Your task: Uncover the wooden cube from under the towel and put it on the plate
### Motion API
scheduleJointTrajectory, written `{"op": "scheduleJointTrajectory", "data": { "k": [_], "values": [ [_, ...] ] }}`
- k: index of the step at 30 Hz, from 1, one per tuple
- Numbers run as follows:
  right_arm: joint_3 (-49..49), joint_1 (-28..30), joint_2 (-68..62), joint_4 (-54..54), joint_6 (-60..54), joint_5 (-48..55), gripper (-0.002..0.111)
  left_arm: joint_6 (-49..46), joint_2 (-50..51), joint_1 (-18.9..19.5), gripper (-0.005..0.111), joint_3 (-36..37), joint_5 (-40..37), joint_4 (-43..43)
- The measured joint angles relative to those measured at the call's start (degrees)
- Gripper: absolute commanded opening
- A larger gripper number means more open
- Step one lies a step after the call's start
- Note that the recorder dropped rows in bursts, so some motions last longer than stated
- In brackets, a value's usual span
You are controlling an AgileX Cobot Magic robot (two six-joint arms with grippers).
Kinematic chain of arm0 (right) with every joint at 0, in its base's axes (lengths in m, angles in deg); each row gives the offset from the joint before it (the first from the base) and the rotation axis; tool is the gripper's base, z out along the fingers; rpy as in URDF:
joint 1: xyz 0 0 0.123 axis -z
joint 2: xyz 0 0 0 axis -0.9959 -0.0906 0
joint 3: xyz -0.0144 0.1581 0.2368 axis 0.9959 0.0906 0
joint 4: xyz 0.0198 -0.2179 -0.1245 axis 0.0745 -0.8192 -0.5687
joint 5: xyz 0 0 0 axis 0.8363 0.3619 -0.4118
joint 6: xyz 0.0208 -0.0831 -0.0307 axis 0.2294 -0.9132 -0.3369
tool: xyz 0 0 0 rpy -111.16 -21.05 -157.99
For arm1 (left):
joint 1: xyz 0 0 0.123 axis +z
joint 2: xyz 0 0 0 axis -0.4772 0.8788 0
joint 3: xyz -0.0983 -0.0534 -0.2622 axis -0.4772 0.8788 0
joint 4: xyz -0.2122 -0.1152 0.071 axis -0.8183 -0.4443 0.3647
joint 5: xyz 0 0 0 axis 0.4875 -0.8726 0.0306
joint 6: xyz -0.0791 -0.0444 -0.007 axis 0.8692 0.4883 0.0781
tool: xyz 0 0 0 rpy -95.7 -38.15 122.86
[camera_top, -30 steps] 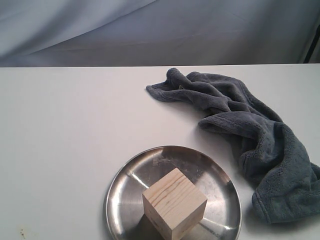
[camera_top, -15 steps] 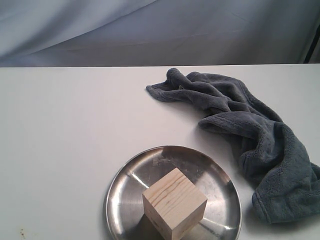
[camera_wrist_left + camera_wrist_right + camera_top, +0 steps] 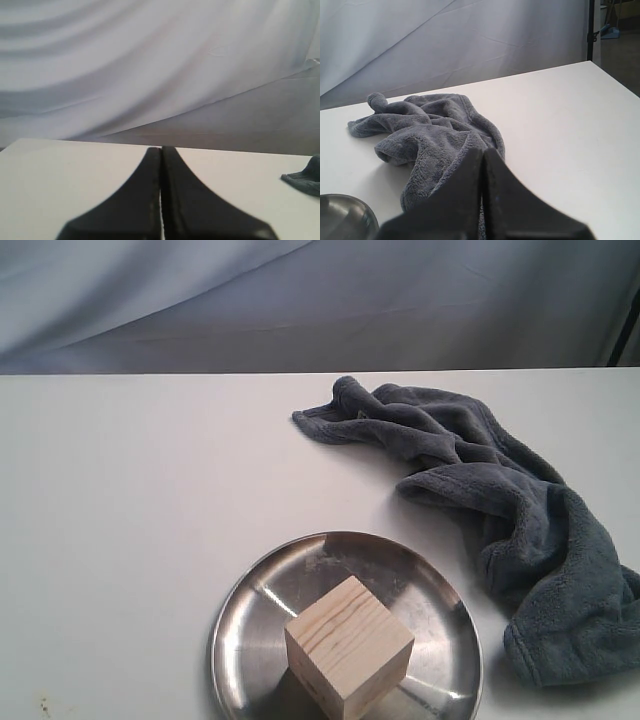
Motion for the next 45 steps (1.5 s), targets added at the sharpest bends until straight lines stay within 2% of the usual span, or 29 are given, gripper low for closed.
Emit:
{"op": "scheduleJointTrajectory", "data": {
  "k": [7, 14, 26, 45],
  "values": [
    [0.0, 0.0, 0.0, 0.0, 0.0, 0.0, 0.003, 0.0, 0.1, 0.0, 0.000, 9.3, 9.8, -4.8],
    [0.0, 0.0, 0.0, 0.0, 0.0, 0.0, 0.003, 0.0, 0.1, 0.0, 0.000, 15.7, 12.6, -6.8],
    [0.0, 0.0, 0.0, 0.0, 0.0, 0.0, 0.003, -0.4, 0.1, 0.0, 0.000, 15.8, 10.0, -3.2],
    [0.0, 0.0, 0.0, 0.0, 0.0, 0.0, 0.003, -0.4, 0.1, 0.0, 0.000, 15.8, 6.7, -2.8]
  ]
}}
